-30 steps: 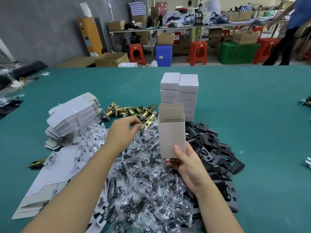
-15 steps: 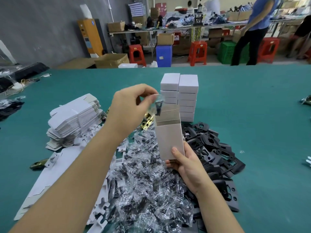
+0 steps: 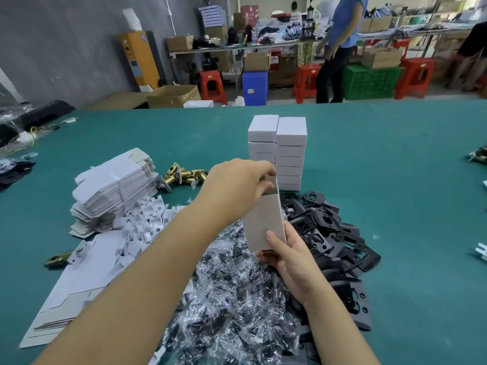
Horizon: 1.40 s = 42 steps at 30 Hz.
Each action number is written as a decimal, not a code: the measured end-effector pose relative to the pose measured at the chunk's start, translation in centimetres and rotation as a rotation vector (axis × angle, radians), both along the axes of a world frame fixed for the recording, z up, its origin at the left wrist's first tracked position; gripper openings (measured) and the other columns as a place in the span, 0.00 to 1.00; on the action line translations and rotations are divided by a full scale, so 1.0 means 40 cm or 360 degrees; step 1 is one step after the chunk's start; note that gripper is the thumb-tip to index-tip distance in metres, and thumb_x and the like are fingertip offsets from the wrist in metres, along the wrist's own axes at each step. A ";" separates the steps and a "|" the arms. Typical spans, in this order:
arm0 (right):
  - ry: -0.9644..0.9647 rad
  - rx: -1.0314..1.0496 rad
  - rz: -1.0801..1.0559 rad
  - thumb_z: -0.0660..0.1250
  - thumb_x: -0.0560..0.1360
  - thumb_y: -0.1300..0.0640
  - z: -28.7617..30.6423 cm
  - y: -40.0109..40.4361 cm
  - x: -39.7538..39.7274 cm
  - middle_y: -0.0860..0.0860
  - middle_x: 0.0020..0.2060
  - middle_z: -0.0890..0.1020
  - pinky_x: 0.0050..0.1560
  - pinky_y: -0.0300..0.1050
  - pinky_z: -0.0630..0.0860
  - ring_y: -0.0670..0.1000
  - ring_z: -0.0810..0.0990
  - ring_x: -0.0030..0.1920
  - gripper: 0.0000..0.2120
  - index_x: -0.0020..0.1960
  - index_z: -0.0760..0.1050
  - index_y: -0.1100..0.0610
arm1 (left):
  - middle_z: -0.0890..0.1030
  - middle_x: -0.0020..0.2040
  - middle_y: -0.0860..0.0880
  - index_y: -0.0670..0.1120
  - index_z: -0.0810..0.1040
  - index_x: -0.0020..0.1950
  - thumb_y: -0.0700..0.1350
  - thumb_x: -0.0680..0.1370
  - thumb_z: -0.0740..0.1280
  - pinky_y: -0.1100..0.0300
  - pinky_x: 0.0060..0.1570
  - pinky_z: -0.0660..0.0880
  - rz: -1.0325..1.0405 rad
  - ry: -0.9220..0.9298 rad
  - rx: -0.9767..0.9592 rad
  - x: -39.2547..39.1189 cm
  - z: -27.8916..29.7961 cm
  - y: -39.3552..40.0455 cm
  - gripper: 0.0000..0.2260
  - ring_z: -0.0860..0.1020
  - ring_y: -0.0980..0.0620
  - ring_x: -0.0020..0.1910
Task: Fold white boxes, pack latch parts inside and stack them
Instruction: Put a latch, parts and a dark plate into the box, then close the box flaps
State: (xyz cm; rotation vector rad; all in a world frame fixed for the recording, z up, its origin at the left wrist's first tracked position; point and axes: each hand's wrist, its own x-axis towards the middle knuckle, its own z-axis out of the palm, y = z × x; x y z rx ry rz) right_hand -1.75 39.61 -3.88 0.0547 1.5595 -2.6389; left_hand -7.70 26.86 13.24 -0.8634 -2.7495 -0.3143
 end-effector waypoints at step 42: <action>0.0540 0.1100 -0.0584 0.67 0.82 0.50 0.007 -0.012 0.030 0.36 0.50 0.79 0.40 0.37 0.78 0.44 0.79 0.48 0.13 0.62 0.74 0.34 | 0.83 0.52 0.61 0.64 0.77 0.59 0.53 0.80 0.68 0.59 0.50 0.80 -0.0044 -0.0924 0.1403 0.054 -0.295 -0.147 0.09 0.82 0.60 0.52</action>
